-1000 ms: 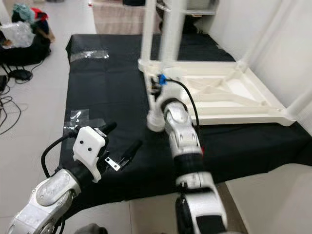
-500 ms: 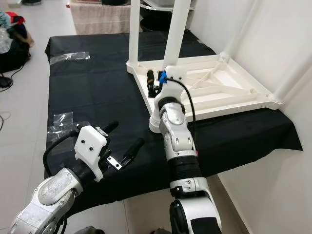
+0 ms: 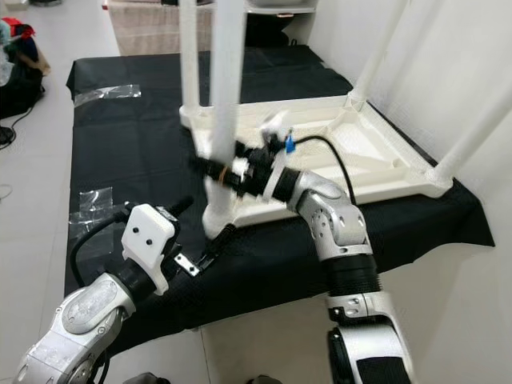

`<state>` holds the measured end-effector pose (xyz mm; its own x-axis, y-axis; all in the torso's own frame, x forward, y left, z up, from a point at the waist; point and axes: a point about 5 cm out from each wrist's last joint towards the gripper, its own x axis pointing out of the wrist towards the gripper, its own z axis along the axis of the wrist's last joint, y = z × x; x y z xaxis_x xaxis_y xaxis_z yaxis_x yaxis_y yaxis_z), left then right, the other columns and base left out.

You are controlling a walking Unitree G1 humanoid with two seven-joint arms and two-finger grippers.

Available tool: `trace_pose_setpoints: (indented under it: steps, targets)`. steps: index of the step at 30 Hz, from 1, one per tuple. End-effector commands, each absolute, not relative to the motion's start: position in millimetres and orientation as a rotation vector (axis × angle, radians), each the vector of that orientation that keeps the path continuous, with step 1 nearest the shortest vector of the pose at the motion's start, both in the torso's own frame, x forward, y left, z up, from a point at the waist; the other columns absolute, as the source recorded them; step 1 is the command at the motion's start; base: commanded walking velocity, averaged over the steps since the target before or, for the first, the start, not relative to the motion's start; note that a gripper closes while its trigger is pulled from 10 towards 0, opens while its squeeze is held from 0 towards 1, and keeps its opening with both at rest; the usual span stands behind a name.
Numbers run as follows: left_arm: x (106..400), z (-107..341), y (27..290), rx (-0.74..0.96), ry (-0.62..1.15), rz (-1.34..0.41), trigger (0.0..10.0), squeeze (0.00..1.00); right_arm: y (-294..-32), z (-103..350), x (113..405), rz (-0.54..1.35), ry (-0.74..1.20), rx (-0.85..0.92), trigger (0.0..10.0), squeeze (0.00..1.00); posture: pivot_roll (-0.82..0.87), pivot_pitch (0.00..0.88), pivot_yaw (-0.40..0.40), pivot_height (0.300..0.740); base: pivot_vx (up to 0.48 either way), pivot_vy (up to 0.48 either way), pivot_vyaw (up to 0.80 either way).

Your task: Building children table

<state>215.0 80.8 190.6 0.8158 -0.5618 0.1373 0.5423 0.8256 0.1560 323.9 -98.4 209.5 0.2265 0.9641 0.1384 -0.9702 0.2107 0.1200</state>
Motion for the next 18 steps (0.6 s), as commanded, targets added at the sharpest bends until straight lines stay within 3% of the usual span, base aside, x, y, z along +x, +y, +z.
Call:
trace_pose_setpoints:
  steps: [1, 4, 5, 9, 15, 18]
  targets:
    - [212.6, 186.8, 78.9, 0.104, -0.164, -0.590, 10.0, 0.00, -93.8, 199.1, 328.9, 1.363, 0.005, 0.203, 10.0, 0.00, 0.09, 0.052, -0.111, 0.740, 0.000, 0.000, 0.00]
    - [209.7, 185.8, 78.3, 0.100, -0.159, -0.590, 10.0, 0.00, -87.8, 192.9, 337.8, 1.328, 0.018, 0.183, 9.6, 0.00, 0.09, 0.049, -0.110, 0.740, 0.000, 0.000, 0.00]
    - [208.7, 185.3, 78.2, 0.099, -0.157, -0.591, 10.0, 0.00, -85.4, 193.5, 342.9, 1.281, 0.008, 0.181, 0.0, 0.00, 0.09, 0.048, -0.107, 0.740, 0.000, 0.000, 0.00]
    - [208.3, 185.1, 78.0, 0.100, -0.155, -0.594, 10.0, 0.00, -83.4, 198.0, 348.0, 1.223, -0.024, 0.188, 0.0, 0.00, 0.09, 0.046, -0.110, 0.740, 0.000, 0.000, 0.00]
    - [211.2, 186.1, 77.7, 0.103, -0.160, -0.599, 10.0, 0.00, -92.5, 217.6, 364.8, 0.929, -0.131, 0.221, 0.0, 0.00, 0.08, 0.052, -0.102, 0.740, 0.000, 0.000, 0.00]
    - [212.3, 186.2, 77.4, 0.102, -0.162, -0.599, 10.0, 0.00, -107.7, 226.0, 376.1, 0.540, -0.182, 0.190, 0.0, 0.00, 0.07, 0.054, -0.101, 0.740, 0.000, 0.000, 0.00]
